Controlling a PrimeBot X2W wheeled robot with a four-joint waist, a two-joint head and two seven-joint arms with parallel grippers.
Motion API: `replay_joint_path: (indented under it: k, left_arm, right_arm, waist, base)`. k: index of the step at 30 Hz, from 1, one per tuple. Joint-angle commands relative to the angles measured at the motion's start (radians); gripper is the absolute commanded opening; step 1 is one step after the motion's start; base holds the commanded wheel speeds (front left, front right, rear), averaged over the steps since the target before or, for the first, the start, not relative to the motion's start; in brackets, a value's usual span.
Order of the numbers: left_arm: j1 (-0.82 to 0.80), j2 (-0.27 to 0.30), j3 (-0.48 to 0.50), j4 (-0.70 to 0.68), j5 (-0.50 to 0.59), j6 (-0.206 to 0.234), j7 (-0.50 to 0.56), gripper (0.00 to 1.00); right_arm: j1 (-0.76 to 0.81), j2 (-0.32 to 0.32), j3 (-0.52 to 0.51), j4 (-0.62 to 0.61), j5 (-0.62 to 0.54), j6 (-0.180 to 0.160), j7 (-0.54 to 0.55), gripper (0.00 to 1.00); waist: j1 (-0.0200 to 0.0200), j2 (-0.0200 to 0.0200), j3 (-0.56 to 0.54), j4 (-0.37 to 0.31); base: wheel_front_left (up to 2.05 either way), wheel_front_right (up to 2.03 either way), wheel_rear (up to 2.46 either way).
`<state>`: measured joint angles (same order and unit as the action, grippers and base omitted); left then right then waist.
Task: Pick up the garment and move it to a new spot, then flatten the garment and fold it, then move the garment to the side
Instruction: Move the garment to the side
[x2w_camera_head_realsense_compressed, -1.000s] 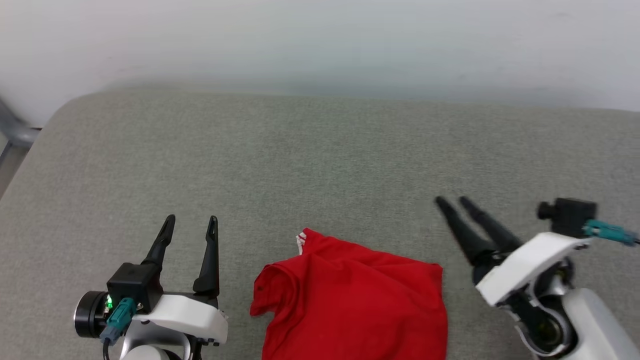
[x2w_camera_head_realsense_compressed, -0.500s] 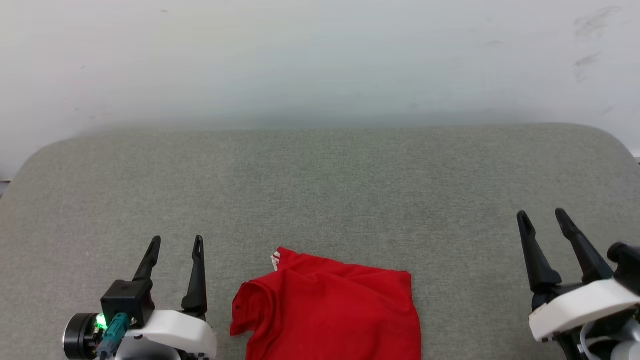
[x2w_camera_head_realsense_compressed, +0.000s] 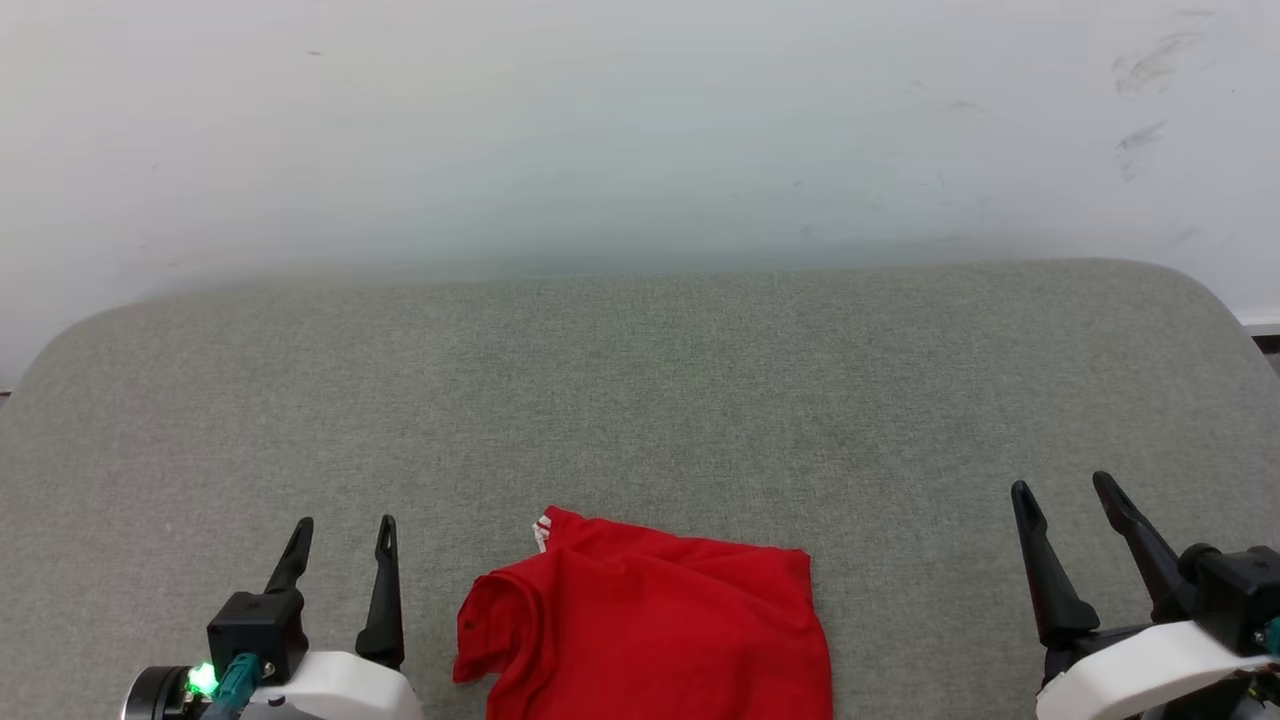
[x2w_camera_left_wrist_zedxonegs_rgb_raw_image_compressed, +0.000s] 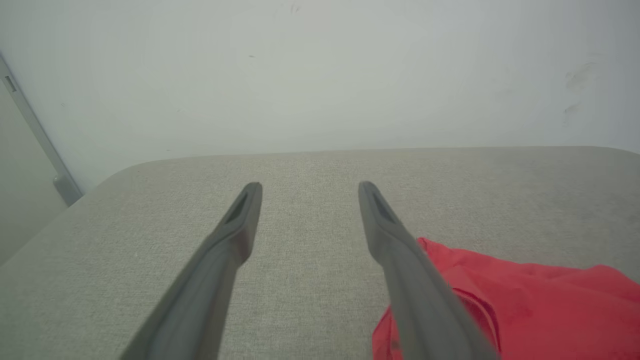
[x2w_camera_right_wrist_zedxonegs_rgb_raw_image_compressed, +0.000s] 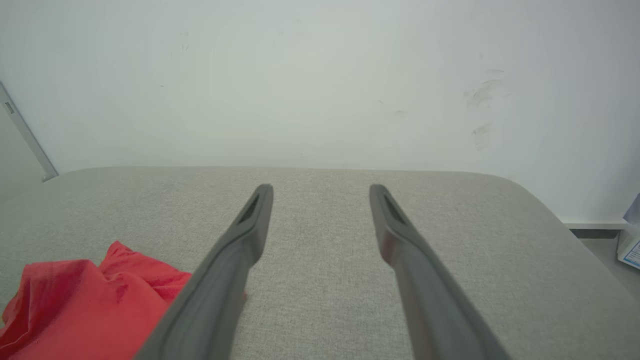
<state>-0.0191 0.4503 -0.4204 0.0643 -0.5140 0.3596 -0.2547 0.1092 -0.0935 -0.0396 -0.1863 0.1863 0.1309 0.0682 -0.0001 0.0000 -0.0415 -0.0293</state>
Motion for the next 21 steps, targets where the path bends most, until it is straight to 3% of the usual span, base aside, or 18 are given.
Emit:
replay_joint_path:
  k: [1, 15, 21]
  left_arm:
    - [0.012, -0.002, 0.001, 0.003, -0.001, -0.005, -0.004, 1.0]
    - [-0.006, -0.02, 0.018, 0.025, 0.005, -0.021, -0.01, 1.0]
    - [-0.02, -0.023, 0.028, 0.014, 0.009, -0.03, -0.011, 1.0]
  right_arm:
    - [0.013, 0.003, 0.001, -0.006, -0.006, -0.001, 0.0, 1.0]
    - [0.012, 0.028, -0.015, -0.032, 0.007, -0.001, 0.034, 1.0]
    - [0.018, 0.035, -0.068, 0.0, 0.107, -0.001, 0.096, 1.0]
  waist:
    - [0.0001, 0.0, 0.0, 0.001]
    - [0.0001, 0.0, 0.007, 0.01]
    - [0.0001, 0.0, 0.023, 0.021]
  base:
    - [0.0, 0.0, 0.0]
    - [0.0, 0.0, 0.0]
    - [0.0, 0.0, 0.0]
